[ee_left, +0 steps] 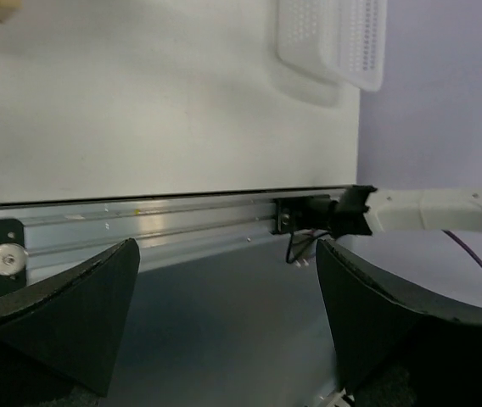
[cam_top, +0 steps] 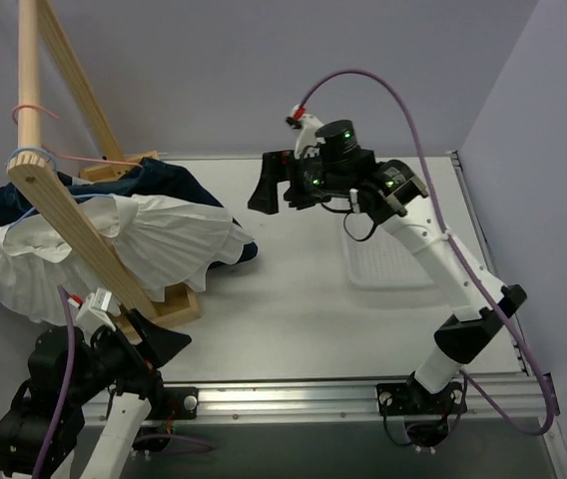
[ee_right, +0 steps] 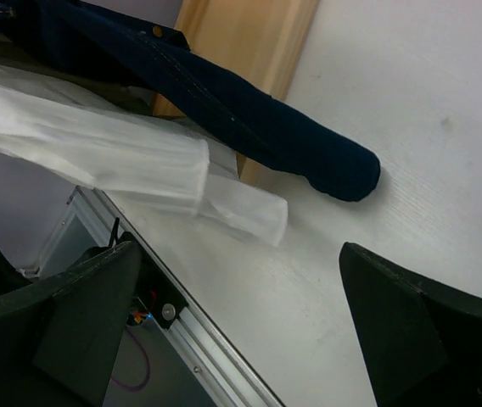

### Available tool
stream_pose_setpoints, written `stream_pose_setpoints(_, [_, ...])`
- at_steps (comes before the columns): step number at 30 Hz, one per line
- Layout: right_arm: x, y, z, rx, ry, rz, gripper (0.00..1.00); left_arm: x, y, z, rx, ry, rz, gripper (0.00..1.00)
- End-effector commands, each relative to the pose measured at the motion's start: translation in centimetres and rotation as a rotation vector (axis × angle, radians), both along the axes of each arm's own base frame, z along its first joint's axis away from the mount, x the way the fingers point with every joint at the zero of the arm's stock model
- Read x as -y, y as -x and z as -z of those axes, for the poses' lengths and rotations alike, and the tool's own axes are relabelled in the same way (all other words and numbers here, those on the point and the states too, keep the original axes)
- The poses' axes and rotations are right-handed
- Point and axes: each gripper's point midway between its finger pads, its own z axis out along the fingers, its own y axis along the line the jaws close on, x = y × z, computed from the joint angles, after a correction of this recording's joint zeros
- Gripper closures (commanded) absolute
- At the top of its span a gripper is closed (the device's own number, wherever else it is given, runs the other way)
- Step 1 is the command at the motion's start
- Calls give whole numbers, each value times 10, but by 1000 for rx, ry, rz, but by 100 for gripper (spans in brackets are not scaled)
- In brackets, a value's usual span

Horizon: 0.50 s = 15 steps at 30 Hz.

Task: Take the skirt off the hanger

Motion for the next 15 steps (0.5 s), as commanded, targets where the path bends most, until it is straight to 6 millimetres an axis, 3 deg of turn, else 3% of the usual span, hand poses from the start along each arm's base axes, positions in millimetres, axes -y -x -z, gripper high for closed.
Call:
stream_pose_setpoints(1, [-23, -18, -15, 108, 20, -11, 0, 25, 37, -12, -50, 176, 119, 6])
stream_pose_setpoints(5, [-54, -26, -27, 194, -20, -105, 0, 17, 32, -28, -32, 88, 141, 6])
stream_pose_setpoints(9, [-78, -24, -40, 272, -71, -188, 0, 14, 42, -25, -68, 78, 155, 6])
stream_pose_setpoints(15, [-111, 4, -56, 354, -166, -380, 0, 16, 52, -40, 22, 116, 191, 6])
